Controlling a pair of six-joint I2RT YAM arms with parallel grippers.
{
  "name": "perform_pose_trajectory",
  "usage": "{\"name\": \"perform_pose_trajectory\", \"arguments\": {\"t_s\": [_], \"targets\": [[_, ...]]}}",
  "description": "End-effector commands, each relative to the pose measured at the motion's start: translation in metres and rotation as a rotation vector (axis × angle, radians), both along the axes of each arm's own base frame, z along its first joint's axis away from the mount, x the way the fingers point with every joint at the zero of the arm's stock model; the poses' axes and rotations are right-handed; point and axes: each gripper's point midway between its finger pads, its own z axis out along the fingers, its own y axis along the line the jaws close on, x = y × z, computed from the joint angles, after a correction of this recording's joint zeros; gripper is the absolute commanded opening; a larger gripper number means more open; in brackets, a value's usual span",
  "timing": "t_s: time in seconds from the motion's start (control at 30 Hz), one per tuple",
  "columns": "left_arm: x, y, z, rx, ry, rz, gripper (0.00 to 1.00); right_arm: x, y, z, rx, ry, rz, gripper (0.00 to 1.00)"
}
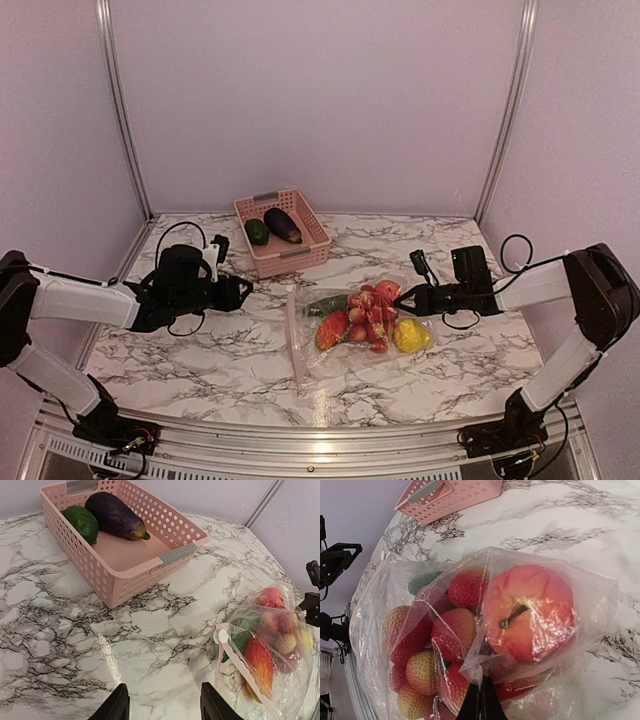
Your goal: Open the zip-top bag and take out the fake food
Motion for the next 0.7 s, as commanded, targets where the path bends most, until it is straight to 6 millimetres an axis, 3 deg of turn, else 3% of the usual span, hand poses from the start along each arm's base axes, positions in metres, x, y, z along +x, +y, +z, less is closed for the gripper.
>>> {"name": "perform_pose_trajectory", "arguments": {"t_s": [0.0, 0.17, 0.37, 0.57, 0.67], "targets": [[-0.032, -0.022, -0.007, -0.055, -0.023, -0.099, 0.47, 0.002, 0.003, -0.002, -0.015, 0.003, 0.007, 0.00], [-0.058, -0.047, -0.037, -0.031, 0.013, -0.177, 0.43, 0.002, 0.004, -0.006, -0.020, 0.010, 0.010, 0.00], [-0.082, -0.094, -0.059, 0.010, 0.025, -0.315, 0.41, 0.002, 0.004, -0.008, -0.025, 0.013, 0.014, 0.00], [-0.096, -0.141, -0.066, 0.029, -0.001, -0.431, 0.42, 0.000, 0.005, -0.011, -0.020, 0.023, 0.026, 0.00], [-0.096, -0.155, -0.066, 0.024, -0.012, -0.452, 0.47, -0.001, 0.007, -0.011, -0.009, 0.024, 0.037, 0.00]]}}
